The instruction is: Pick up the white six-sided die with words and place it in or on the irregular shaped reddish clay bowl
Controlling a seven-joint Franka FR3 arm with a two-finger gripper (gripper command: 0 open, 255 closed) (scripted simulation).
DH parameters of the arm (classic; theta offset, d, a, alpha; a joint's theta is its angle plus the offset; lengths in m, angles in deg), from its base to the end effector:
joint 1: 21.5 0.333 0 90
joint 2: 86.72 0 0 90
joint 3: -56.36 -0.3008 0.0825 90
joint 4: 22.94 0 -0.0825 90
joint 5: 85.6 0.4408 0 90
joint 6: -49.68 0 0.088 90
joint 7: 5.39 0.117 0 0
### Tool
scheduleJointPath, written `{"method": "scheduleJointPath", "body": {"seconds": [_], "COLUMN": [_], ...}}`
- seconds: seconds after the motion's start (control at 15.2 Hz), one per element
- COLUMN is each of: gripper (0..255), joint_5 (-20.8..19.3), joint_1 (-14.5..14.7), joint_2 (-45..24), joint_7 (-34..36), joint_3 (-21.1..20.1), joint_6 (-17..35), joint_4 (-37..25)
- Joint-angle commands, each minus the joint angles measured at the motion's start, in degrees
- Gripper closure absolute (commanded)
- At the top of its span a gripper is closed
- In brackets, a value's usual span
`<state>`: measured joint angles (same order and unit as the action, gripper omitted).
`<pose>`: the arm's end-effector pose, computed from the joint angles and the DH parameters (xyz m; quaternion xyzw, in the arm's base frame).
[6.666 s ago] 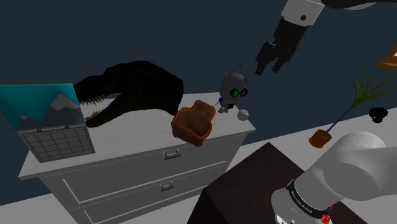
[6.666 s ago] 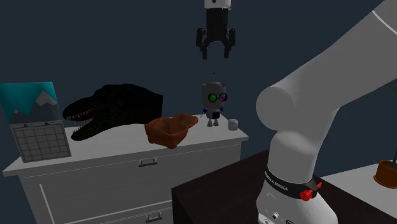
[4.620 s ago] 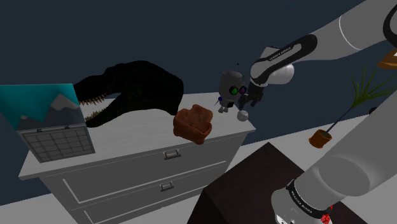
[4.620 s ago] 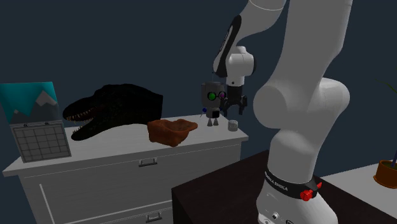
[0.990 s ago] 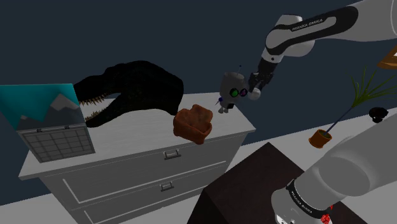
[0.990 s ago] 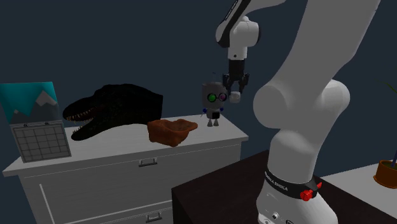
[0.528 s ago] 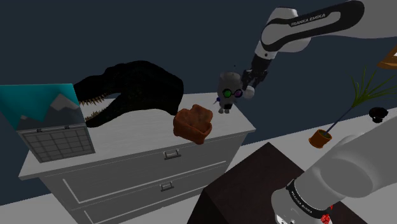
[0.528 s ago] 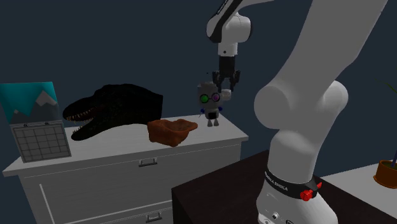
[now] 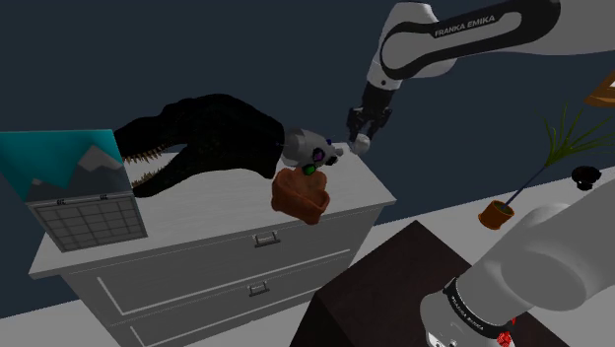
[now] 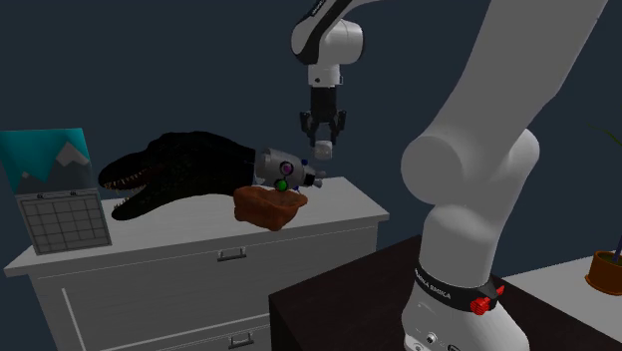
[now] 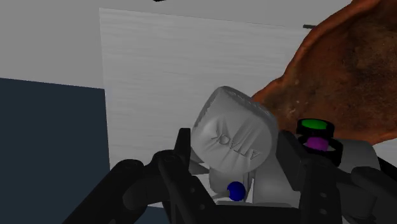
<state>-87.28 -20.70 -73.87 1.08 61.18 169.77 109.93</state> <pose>0.5233 -0.0382 0.3782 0.9965 -0.0831 0.0004 0.0033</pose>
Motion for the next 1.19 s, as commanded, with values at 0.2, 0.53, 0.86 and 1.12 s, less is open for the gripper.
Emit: {"method": "scheduleJointPath", "body": {"seconds": [0.2, 0.53, 0.86, 1.12], "gripper": [255, 255, 255, 255], "joint_5": [1.2, 1.8, 1.7, 1.6], "joint_1": [3.1, 6.2, 7.5, 7.5], "joint_2": [-2.3, -5.7, -8.5, -9.7], "joint_7": [6.8, 13.5, 16.7, 16.8], "joint_3": [-4.3, -8.3, -10.1, -10.1], "joint_6": [-1.0, -2.0, -0.3, 2.8], "joint_4": [-3.2, -7.6, -8.7, -6.8]}}
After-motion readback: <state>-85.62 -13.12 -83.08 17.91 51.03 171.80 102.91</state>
